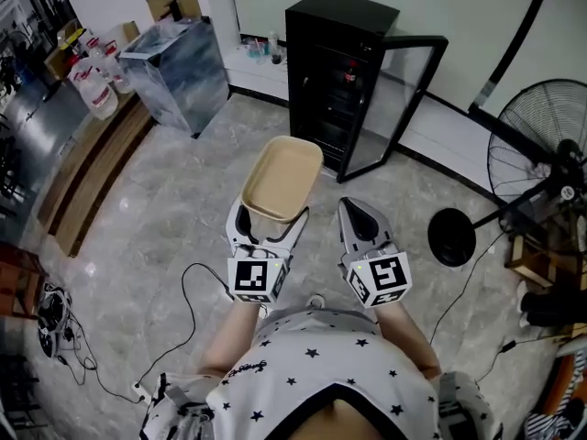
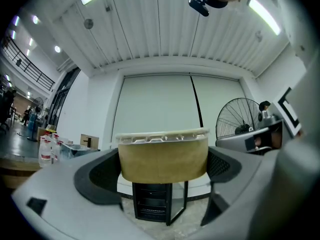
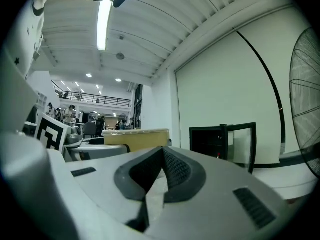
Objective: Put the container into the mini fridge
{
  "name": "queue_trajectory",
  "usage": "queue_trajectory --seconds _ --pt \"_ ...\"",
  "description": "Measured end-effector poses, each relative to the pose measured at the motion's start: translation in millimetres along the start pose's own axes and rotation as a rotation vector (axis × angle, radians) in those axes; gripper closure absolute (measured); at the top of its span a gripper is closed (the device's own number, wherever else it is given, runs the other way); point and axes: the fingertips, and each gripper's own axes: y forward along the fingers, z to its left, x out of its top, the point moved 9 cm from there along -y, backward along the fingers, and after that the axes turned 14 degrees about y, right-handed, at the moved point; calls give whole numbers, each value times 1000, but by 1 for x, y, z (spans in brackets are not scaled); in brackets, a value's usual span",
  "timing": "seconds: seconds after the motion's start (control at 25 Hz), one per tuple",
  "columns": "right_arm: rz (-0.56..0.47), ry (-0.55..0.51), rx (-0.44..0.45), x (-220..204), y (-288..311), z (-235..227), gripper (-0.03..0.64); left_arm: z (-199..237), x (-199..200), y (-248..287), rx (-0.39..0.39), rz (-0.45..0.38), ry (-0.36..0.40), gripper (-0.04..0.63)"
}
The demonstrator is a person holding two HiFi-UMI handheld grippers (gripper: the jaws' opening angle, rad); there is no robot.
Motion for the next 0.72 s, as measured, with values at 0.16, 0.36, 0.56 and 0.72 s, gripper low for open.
queue_trajectory --seconds 0.16,0.36,0.56,0.72 --pt "6 9 1 -3 -1 -3 623 -2 1 0 13 -5 -19 63" --pt "13 44 -12 -6 0 -13 623 -6 0 6 14 2 -30 63" --pt "18 61 -15 -4 9 -26 623 -5 -4 23 12 10 -33 63" --pt "19 86 -16 -3 21 -40 623 -3 -10 42 9 15 -37 63"
